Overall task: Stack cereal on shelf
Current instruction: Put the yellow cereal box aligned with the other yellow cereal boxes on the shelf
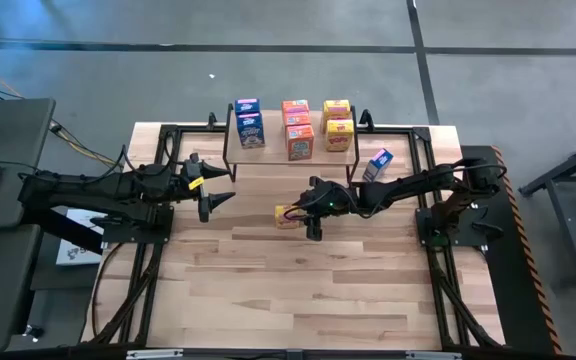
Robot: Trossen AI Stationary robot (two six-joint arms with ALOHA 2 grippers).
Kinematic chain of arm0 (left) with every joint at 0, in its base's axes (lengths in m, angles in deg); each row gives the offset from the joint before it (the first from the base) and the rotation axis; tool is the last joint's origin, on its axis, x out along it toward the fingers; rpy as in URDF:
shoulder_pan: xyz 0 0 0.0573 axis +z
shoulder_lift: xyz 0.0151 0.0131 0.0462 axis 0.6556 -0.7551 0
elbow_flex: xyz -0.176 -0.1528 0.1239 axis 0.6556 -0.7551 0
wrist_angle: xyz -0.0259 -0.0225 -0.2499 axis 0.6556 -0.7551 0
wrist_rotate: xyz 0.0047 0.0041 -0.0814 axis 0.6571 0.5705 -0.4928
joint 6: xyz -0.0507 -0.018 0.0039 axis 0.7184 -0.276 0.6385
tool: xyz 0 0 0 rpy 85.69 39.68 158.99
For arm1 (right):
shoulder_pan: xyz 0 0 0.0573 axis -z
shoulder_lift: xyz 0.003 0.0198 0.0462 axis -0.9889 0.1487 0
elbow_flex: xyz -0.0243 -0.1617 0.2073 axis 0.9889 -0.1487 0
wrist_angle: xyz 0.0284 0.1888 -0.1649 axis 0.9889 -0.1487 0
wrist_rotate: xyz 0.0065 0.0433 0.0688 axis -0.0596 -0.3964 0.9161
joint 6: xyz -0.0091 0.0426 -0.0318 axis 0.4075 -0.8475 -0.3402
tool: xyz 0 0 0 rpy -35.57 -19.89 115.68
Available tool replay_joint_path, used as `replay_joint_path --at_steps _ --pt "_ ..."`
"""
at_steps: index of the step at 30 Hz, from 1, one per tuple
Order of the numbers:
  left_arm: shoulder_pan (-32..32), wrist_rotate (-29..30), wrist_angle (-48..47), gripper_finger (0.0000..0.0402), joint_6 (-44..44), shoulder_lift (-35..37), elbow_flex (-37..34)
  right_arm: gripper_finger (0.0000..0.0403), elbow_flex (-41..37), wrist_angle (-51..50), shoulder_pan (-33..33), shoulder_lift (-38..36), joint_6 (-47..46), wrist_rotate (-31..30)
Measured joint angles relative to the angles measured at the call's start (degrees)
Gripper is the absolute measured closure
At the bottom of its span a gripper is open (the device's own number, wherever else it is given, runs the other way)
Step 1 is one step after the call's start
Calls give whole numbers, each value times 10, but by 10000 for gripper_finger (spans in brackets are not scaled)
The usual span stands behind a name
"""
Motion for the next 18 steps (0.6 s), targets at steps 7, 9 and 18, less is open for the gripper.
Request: replay_joint_path --at_steps 7,9,18 --pt "0 0 0 85 0 0 0 252 0 0 0 0 4 0" --pt "0 0 0 85 0 0 0 252 0 0 0 0 4 0" --pt "0 0 0 85 0 0 0 251 0 -5 0 -19 4 0"
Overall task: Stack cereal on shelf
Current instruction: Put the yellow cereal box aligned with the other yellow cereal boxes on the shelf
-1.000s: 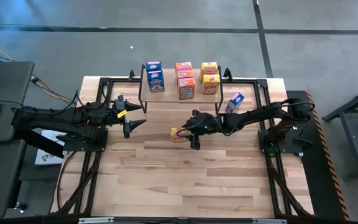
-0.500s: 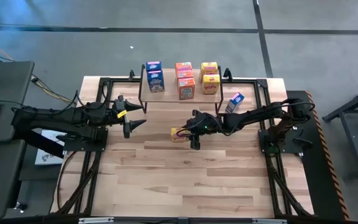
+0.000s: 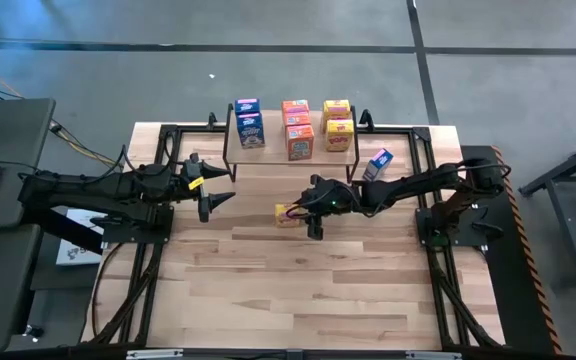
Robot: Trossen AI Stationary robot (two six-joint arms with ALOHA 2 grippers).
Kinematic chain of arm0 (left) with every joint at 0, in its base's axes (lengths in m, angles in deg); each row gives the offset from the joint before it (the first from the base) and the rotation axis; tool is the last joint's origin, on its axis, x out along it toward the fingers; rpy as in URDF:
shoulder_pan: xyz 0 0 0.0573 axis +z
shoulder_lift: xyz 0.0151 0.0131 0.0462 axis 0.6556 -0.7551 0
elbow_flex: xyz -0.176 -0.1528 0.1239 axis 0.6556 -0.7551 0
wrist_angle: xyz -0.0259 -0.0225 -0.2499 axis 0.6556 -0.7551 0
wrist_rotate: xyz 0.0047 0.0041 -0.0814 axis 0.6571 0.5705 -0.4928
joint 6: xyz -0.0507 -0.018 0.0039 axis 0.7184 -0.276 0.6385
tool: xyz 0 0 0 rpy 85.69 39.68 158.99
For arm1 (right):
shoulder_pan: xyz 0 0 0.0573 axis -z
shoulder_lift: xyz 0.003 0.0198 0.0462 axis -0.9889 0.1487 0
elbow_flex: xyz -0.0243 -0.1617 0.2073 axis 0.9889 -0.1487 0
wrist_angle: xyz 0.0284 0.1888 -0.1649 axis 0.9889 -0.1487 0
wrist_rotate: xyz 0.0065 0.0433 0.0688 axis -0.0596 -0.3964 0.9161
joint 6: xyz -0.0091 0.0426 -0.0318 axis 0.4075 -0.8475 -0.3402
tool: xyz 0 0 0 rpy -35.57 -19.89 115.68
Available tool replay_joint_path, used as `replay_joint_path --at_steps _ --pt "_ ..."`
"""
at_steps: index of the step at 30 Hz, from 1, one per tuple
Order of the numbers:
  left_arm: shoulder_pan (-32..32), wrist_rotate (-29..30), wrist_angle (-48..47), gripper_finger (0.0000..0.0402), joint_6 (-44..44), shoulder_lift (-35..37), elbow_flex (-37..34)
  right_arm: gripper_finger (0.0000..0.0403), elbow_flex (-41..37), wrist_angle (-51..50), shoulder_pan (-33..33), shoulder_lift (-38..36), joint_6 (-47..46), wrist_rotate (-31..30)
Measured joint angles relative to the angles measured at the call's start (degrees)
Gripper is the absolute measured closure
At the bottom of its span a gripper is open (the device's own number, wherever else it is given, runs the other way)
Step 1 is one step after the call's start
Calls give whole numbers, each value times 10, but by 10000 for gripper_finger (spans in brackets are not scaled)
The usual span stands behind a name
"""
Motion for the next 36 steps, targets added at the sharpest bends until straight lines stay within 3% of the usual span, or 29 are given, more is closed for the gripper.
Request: replay_joint_path --at_steps 23,31,36 --pt "0 0 0 85 0 0 0 251 0 -149 6 -181 2 -15" --pt "0 0 0 85 0 0 0 251 1 -230 47 -267 26 -15" --pt "0 0 0 85 0 0 0 251 41 -291 80 -297 50 -16"
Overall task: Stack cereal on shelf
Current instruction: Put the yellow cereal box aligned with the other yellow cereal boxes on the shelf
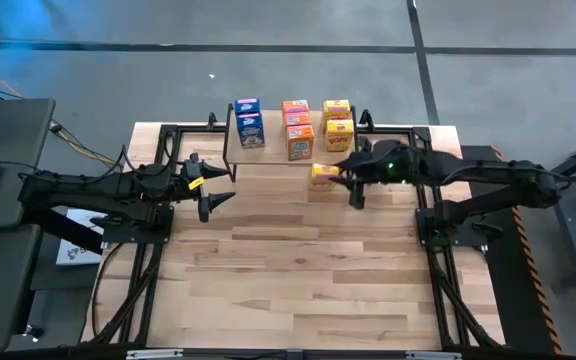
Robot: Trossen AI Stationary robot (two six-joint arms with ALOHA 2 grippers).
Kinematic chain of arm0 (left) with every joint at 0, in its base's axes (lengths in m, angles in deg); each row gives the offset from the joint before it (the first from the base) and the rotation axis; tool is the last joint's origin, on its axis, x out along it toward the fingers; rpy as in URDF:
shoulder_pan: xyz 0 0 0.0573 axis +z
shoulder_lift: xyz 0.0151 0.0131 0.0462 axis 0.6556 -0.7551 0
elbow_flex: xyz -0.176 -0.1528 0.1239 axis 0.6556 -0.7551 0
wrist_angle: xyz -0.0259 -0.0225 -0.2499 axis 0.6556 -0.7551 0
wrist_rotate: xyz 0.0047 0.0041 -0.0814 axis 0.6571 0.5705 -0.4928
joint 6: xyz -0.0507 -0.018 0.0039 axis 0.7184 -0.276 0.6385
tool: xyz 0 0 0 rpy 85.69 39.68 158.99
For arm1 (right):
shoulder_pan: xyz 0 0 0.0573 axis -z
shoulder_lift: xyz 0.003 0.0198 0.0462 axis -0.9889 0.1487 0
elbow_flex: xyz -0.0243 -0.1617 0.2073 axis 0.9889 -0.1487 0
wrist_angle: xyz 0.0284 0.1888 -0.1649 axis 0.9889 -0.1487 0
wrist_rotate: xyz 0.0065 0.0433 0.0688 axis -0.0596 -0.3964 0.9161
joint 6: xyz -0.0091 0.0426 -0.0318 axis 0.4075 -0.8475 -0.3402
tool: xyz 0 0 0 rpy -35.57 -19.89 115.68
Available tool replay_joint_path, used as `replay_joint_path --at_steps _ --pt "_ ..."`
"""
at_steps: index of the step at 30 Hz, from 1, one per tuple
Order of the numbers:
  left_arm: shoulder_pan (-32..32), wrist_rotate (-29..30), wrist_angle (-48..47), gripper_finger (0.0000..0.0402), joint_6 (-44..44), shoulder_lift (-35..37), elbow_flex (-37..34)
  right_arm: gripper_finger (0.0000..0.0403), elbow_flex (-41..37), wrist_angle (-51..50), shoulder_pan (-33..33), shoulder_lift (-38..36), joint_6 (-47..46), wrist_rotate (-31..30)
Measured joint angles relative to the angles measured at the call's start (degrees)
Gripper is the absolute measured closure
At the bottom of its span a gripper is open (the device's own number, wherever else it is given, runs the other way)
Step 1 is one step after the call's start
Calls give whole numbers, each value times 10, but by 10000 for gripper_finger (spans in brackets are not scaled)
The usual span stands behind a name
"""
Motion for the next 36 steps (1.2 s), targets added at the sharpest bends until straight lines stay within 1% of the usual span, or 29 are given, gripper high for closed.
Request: replay_joint_path --at_steps 7,16,21,26,31,36 --pt "0 0 0 85 0 0 0 251 78 -94 46 1 38 2" --pt "0 0 0 85 0 0 0 251 88 -152 100 -1 73 27" --pt "0 0 0 85 0 0 0 251 82 -154 140 0 105 97" --pt "0 0 0 85 0 0 0 251 82 -145 178 1 125 126" --pt "0 0 0 85 0 0 0 251 82 -143 201 1 143 152" --pt "0 0 0 85 0 0 0 251 82 -142 213 1 156 157"
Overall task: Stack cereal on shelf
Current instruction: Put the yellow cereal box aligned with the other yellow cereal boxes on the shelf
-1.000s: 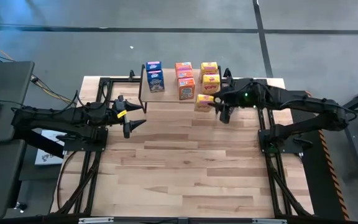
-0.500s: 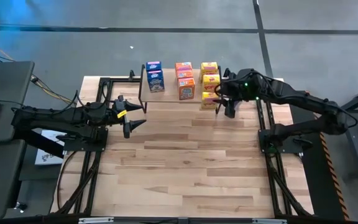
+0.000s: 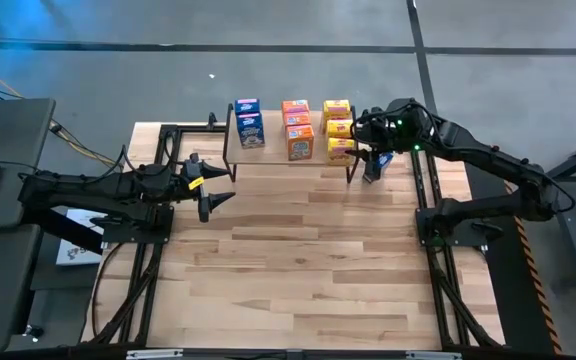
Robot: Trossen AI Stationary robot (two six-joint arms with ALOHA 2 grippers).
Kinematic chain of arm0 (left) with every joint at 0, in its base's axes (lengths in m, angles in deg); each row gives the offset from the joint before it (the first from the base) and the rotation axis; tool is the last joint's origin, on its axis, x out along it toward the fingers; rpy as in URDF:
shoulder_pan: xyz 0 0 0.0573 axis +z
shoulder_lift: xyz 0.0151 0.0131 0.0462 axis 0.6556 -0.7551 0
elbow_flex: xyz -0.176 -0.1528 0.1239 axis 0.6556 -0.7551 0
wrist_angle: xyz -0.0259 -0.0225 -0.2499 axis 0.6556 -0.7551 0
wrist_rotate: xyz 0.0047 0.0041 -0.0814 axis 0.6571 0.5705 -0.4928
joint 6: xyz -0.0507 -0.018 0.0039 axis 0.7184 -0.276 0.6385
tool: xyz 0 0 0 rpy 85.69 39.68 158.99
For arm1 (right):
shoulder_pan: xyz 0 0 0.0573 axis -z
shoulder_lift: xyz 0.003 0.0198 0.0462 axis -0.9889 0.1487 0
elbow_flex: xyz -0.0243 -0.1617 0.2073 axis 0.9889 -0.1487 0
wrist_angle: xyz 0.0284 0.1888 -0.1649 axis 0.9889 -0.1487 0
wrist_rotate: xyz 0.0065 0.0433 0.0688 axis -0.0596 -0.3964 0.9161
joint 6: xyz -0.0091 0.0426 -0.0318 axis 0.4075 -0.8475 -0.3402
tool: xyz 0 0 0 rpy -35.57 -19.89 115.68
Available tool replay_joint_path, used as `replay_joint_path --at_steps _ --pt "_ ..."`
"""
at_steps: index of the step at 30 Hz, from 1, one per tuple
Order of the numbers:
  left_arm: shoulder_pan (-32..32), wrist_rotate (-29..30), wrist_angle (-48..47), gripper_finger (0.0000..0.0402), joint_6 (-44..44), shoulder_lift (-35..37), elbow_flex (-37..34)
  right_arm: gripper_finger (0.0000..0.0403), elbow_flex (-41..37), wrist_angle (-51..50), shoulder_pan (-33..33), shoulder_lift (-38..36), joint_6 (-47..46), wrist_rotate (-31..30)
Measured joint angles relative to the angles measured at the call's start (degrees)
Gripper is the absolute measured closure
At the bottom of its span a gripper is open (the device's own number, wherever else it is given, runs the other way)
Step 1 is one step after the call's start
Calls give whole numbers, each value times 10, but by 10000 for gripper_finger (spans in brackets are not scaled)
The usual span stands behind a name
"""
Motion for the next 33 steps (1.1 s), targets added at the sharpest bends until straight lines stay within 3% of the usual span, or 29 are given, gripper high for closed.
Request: replay_joint_path --at_steps 33 --pt "0 0 0 85 0 0 0 251 -1 22 29 37 10 4"
